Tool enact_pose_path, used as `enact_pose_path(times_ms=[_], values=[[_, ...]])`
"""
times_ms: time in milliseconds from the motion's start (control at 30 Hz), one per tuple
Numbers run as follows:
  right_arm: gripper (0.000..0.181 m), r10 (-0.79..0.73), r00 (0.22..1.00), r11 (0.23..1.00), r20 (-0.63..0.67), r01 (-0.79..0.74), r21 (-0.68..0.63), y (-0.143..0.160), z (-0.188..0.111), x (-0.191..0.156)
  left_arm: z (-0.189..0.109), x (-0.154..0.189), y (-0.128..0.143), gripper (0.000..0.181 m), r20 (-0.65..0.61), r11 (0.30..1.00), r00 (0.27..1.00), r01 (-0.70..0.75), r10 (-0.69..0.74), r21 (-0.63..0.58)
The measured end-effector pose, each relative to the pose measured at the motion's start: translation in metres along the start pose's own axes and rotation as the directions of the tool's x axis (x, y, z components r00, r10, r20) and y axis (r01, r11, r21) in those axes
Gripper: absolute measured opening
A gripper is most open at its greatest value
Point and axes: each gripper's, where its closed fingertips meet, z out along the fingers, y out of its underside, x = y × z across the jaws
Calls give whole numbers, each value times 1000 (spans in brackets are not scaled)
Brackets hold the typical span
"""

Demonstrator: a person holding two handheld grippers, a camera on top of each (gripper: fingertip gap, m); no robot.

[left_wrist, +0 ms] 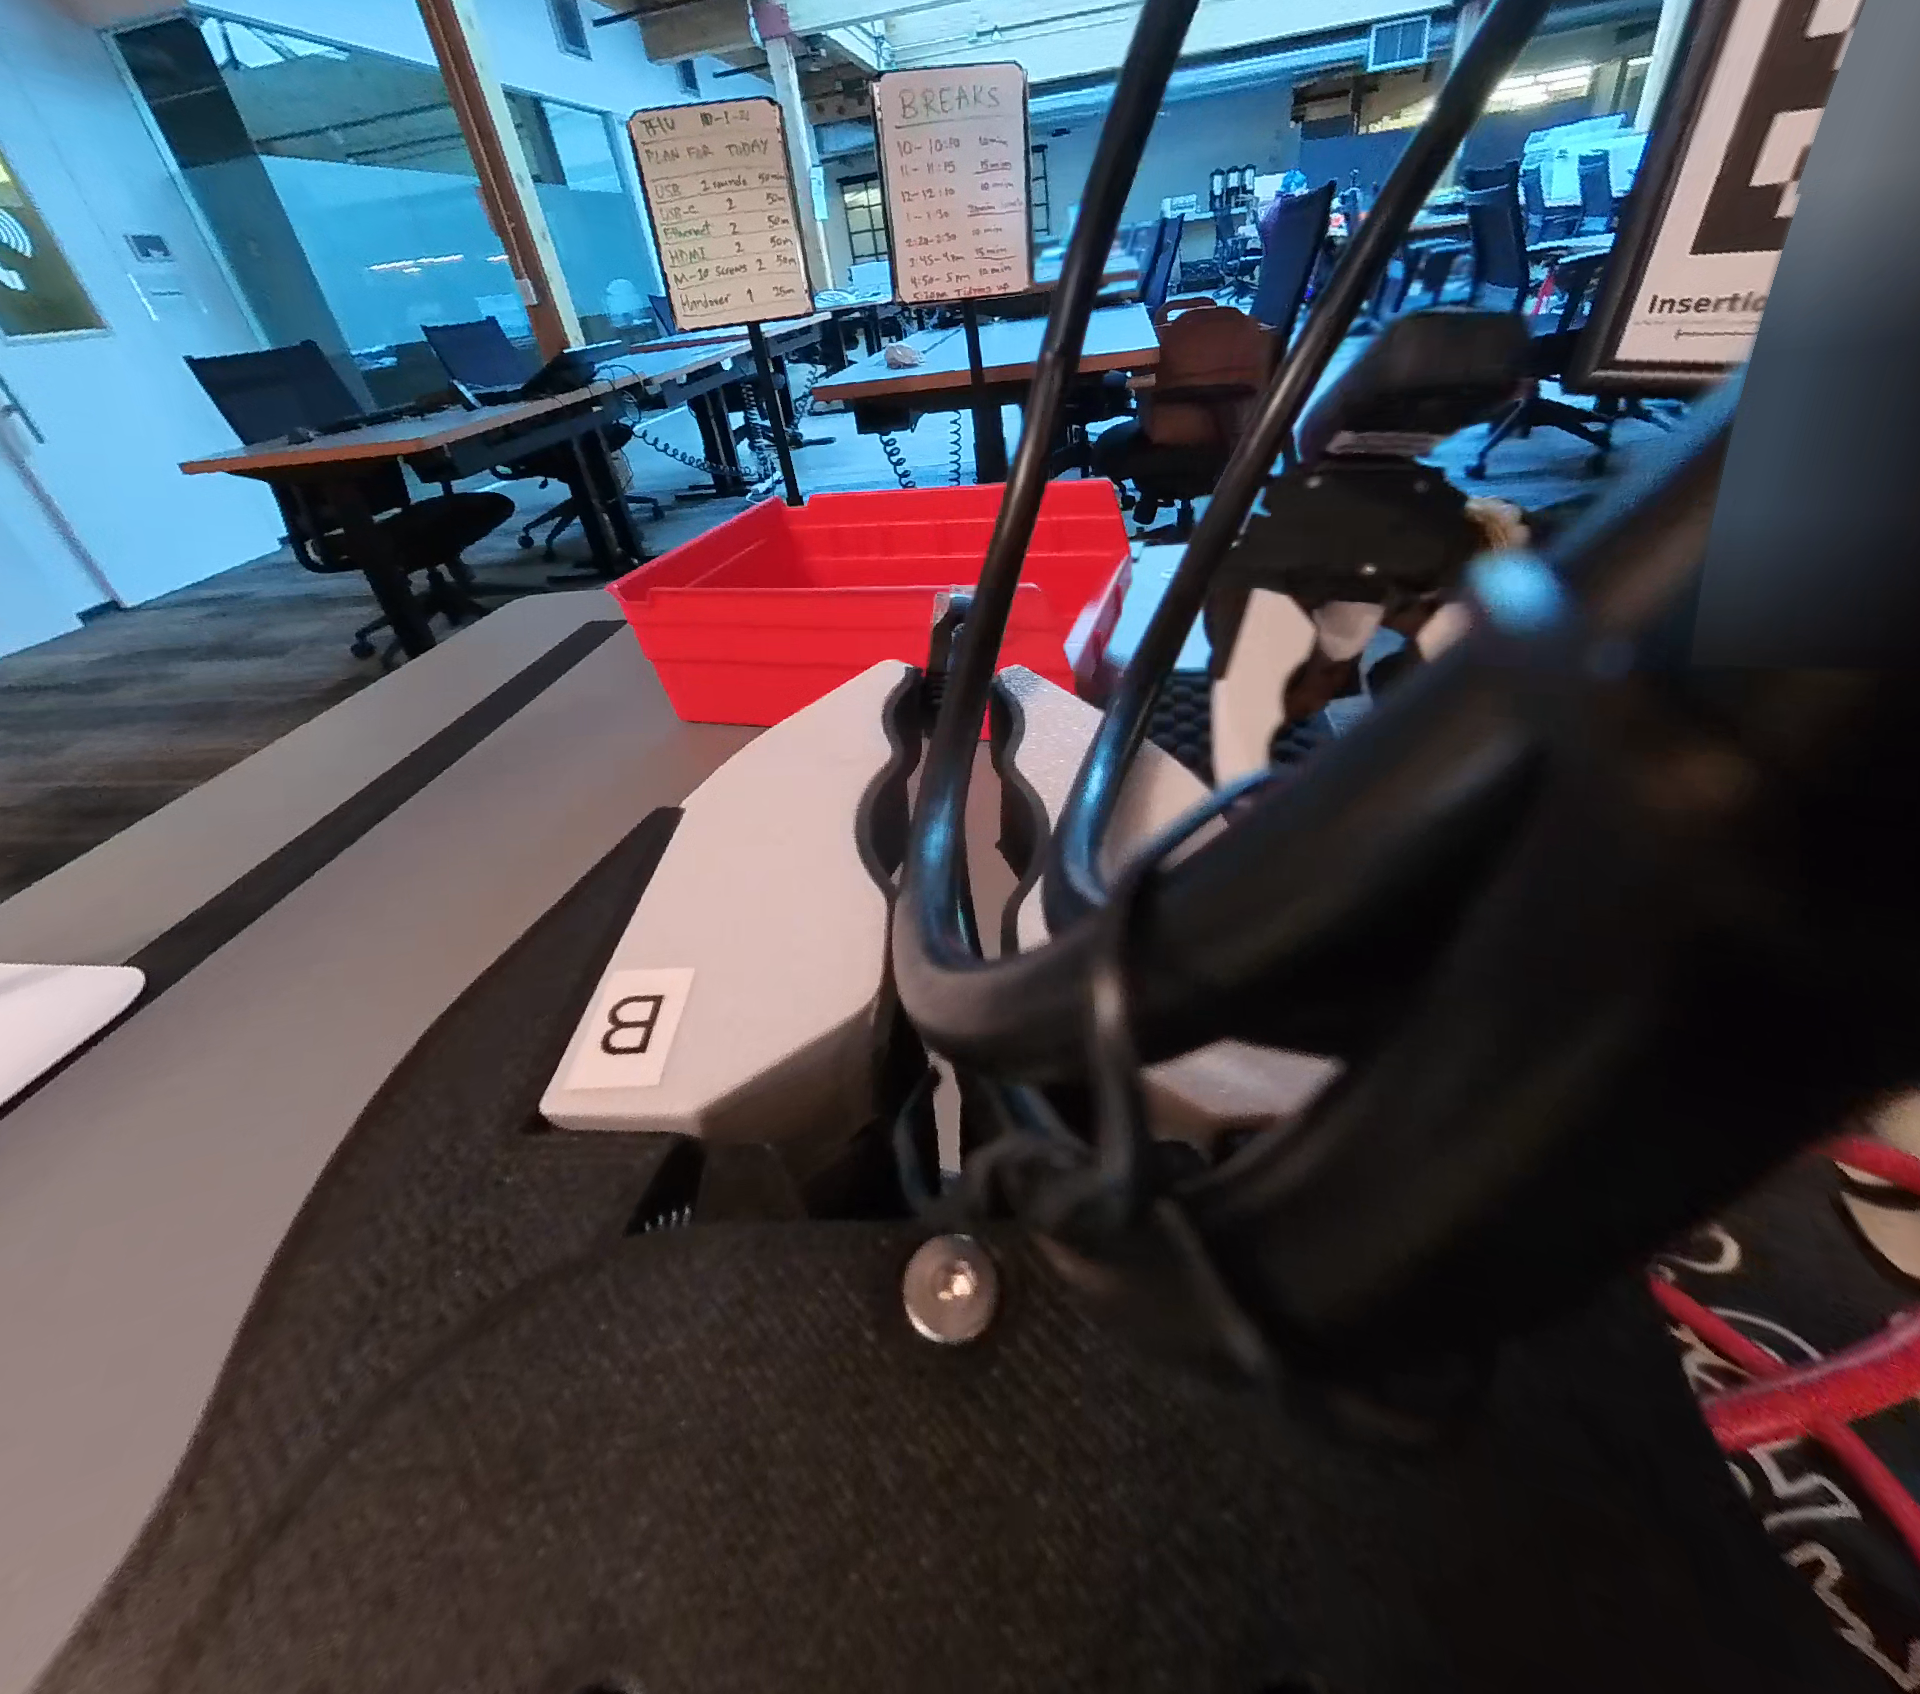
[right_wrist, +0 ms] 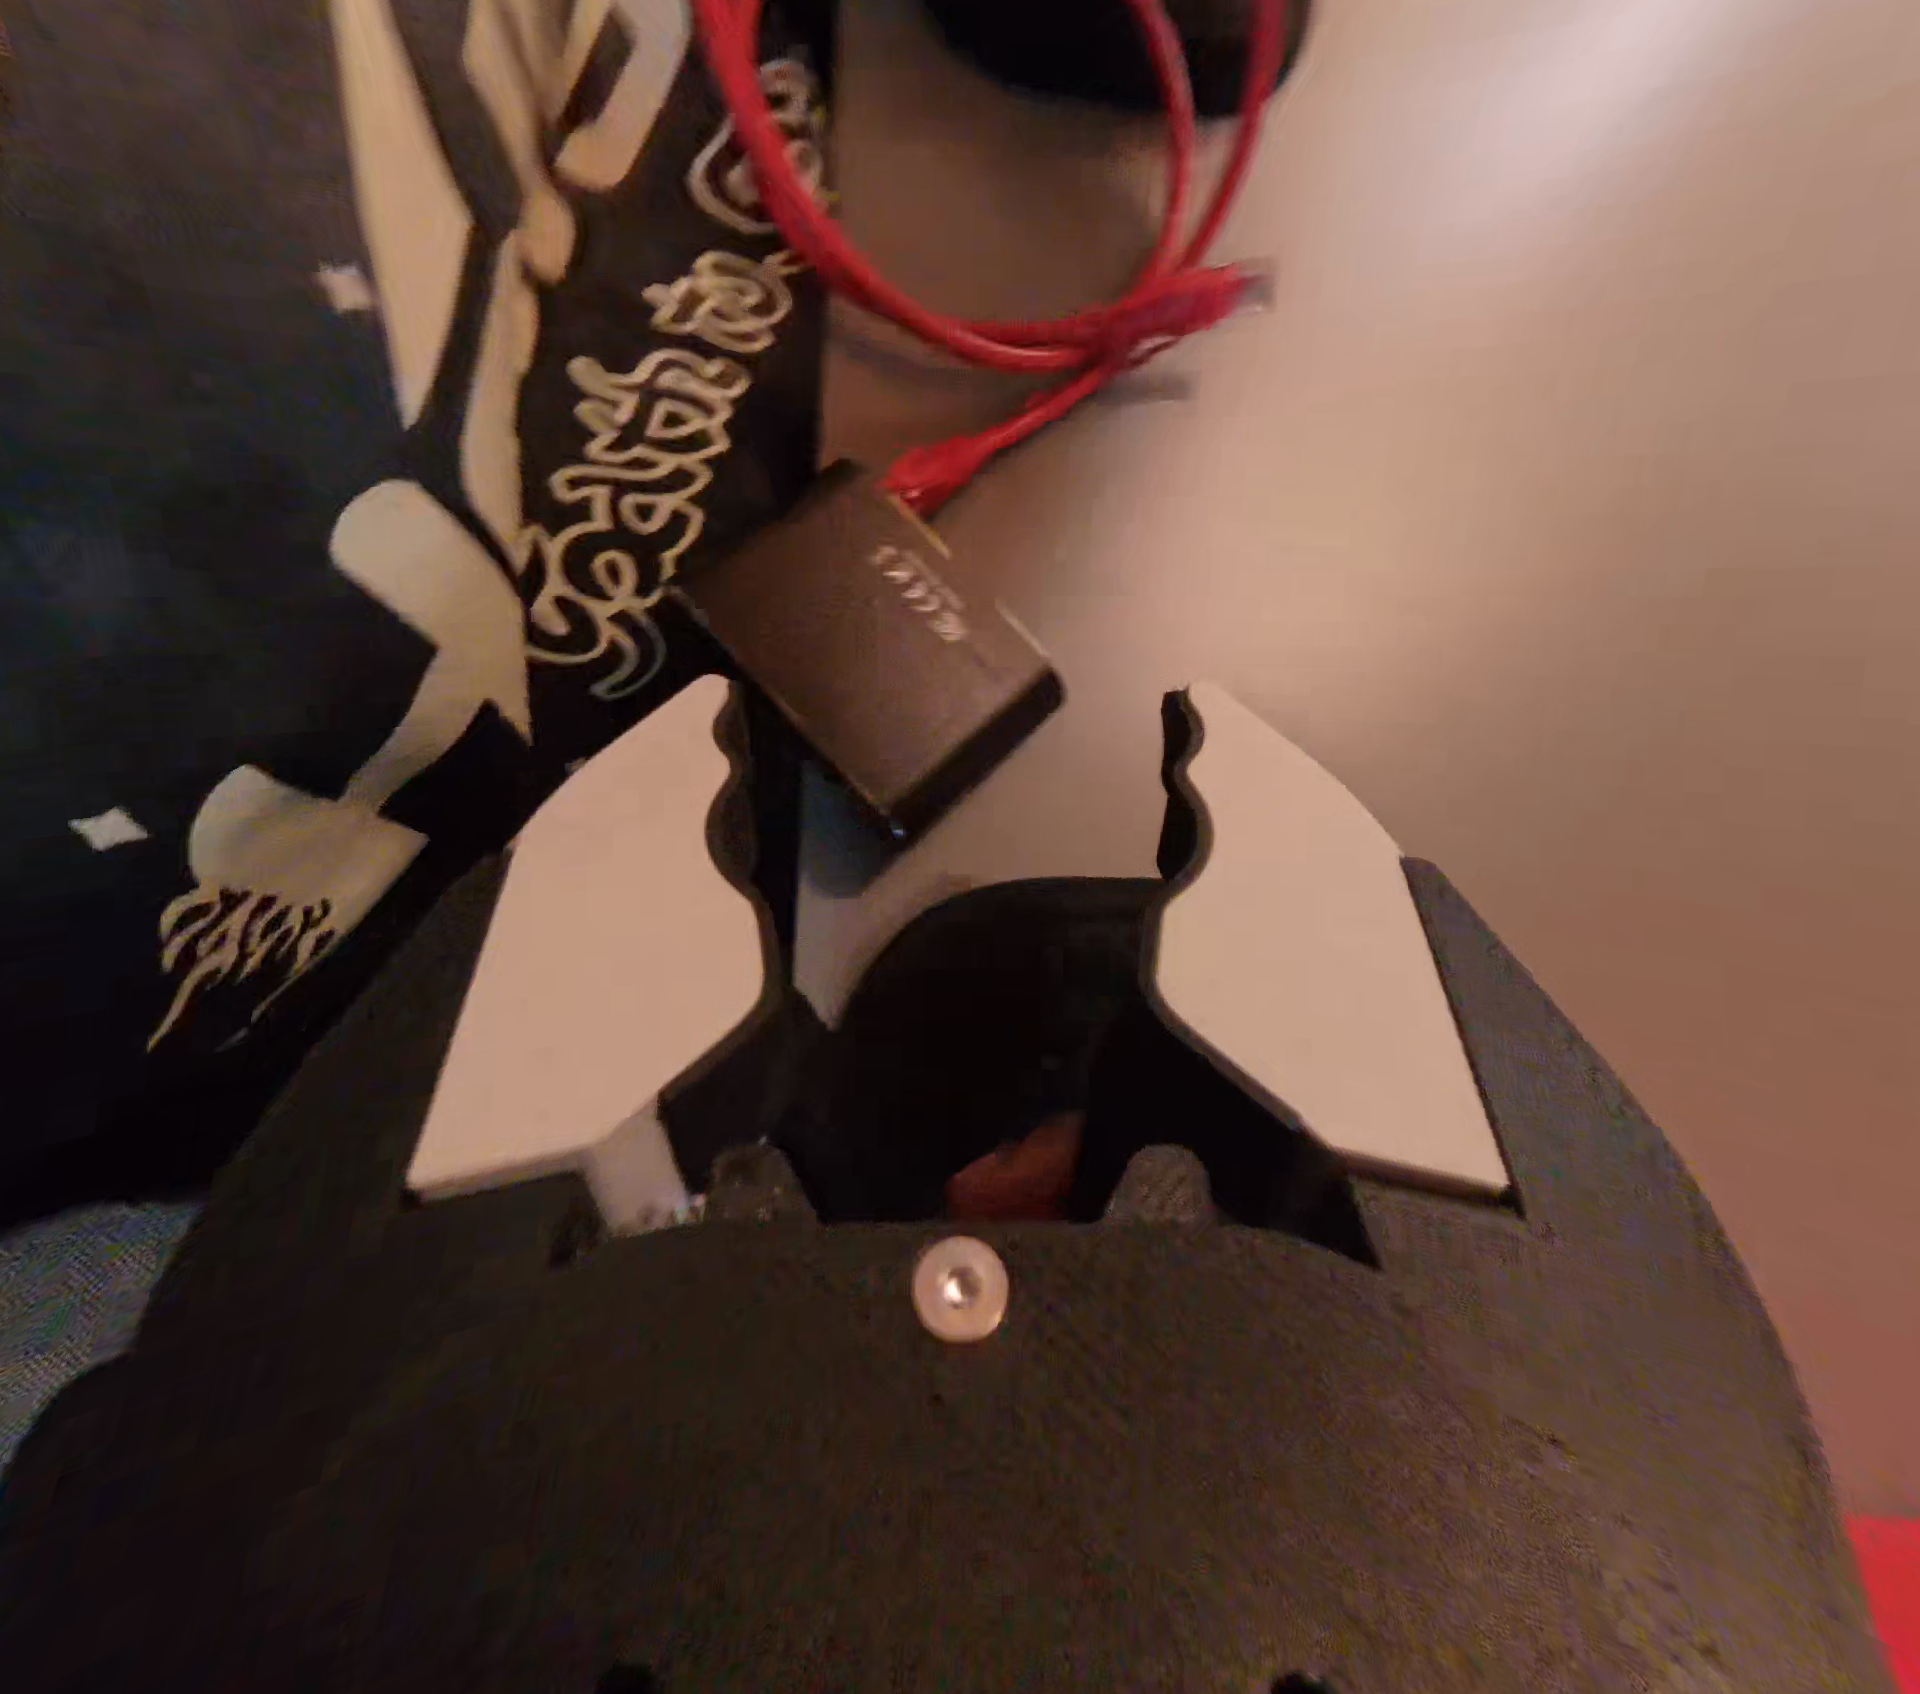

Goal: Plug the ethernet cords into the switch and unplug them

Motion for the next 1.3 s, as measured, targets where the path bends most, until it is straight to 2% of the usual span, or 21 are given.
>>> enact_pose_path(times_ms=[133, 267, 400, 500, 567, 733, 767, 800, 833, 900, 1000, 1133, 1167, 1233, 1300], values=[[72, -208, 978, 974, 7, 208, -84, -6, 13, -32, 2, 3, -1, 11, -9, 1000, 1000, 17, -17, 15], [76, -511, 859, 813, -28, 473, -339, 13, 25, -25, 2, 7, -3, 11, -30, 1000, 999, 13, -13, 28], [84, -603, 797, 715, 26, 555, -426, 23, 43, -23, 1, 8, -3, 11, -31, 999, 999, 16, -15, 33], [73, -651, 759, 688, 3, 592, -420, 24, 48, -23, 0, 7, -3, 11, -30, 999, 999, 19, -18, 35], [58, -675, 736, 692, -56, 605, -393, 21, 46, -25, -1, 6, -3, 11, -30, 999, 999, 22, -21, 37], [55, -670, 704, 739, -236, 598, -310, 16, 36, -29, 0, 8, -2, 11, -34, 999, 999, 19, -18, 34], [49, -645, 712, 764, -278, 587, -269, 11, 32, -30, 0, 8, -2, 11, -35, 999, 999, 20, -18, 34], [31, -618, 710, 785, -337, 577, -224, 2, 25, -28, 1, 8, -1, 11, -36, 999, 999, 21, -20, 35], [27, -596, 713, 799, -369, 570, -189, -4, 18, -26, 1, 8, -1, 11, -37, 999, 999, 25, -23, 35], [26, -559, 745, 827, -364, 532, -181, -2, 12, -24, 1, 9, -1, 11, -40, 999, 999, 33, -31, 37], [25, -593, 719, 803, -362, 558, -208, 0, 11, -22, 1, 9, 0, 11, -40, 999, 999, 31, -30, 36], [24, -503, 702, 835, -505, 546, -72, -31, -14, -1, 0, 11, -4, 11, -55, 997, 998, 40, -37, 61], [25, -492, 671, 822, -554, 568, -43, -43, -24, 6, -1, 12, -6, 11, -66, 996, 997, 47, -43, 74], [24, -522, 558, 747, -645, 664, -30, -67, -43, 13, -4, 13, -14, 10, -88, 990, 994, 79, -69, 121], [24, -640, 376, 619, -670, 768, -161, -83, -53, 15, -13, 11, -27, 11, -114, 971, 987, 130, -109, 199]])
